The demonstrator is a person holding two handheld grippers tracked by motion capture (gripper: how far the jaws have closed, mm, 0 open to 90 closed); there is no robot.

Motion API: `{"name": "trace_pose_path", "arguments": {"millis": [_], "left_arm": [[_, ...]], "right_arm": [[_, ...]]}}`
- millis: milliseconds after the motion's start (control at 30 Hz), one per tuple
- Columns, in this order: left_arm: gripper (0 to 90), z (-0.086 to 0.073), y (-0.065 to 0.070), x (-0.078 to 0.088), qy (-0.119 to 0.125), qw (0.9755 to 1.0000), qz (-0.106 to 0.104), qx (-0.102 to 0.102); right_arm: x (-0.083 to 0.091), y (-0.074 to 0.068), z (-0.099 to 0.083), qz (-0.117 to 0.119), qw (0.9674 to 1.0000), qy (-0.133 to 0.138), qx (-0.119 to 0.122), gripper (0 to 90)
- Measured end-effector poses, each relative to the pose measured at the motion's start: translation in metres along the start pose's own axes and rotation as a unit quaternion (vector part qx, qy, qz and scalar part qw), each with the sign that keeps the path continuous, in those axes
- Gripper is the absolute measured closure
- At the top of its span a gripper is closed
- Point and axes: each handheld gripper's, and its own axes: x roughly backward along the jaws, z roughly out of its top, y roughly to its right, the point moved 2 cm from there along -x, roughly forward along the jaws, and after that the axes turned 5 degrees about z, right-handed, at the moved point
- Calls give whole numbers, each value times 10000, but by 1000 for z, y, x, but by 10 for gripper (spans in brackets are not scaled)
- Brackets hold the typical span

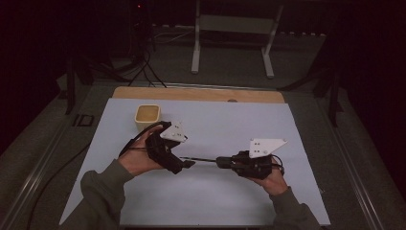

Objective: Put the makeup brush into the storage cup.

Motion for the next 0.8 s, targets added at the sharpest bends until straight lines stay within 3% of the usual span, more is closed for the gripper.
{"name": "trace_pose_path", "arguments": {"millis": [200,500,800], "left_arm": [[186,-5,-7,1,120,9993,69,335],[191,-13,-14,0,390,9961,50,793],[187,-17,-14,-4,527,9942,-127,931]], "right_arm": [[4,1,1,-134,9999,97,9,849],[11,3,3,-436,9985,339,-1,849],[13,5,3,-615,9968,518,-43,849]]}}
